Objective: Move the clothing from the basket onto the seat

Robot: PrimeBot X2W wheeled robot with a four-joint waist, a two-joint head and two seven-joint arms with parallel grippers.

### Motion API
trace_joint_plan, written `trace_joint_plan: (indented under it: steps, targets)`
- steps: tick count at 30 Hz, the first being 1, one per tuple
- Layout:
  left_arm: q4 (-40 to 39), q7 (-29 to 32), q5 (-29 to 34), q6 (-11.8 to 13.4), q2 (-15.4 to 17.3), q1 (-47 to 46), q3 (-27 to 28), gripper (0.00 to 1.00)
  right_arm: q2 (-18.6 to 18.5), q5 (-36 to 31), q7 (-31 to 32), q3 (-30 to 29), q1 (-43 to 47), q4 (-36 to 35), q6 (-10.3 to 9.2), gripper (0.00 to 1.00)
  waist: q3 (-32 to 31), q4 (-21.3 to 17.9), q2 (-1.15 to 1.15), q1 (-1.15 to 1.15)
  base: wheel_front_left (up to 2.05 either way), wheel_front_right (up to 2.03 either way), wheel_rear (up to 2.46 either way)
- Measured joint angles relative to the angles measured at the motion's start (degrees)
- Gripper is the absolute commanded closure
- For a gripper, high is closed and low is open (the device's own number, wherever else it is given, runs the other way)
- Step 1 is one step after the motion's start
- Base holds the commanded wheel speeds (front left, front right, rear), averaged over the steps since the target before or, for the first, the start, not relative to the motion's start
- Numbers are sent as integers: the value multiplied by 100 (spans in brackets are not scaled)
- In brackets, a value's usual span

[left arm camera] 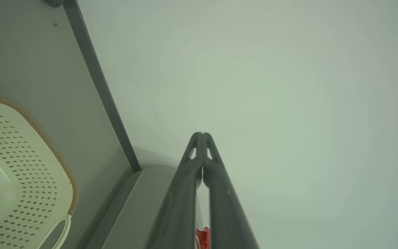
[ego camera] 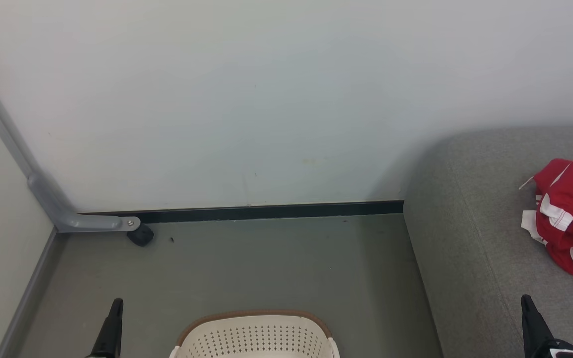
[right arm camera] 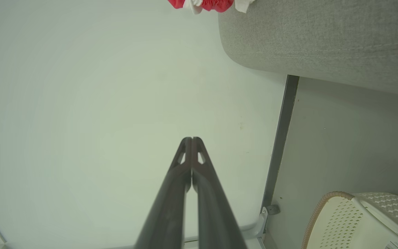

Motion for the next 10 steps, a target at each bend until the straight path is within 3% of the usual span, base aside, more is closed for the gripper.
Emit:
trace_joint_plan:
  steps: [10]
  targets:
    - [0,0,0,0,0,0,0,100,0,0,0,0,0,0,0,100,0,0,0,0,0,0,0]
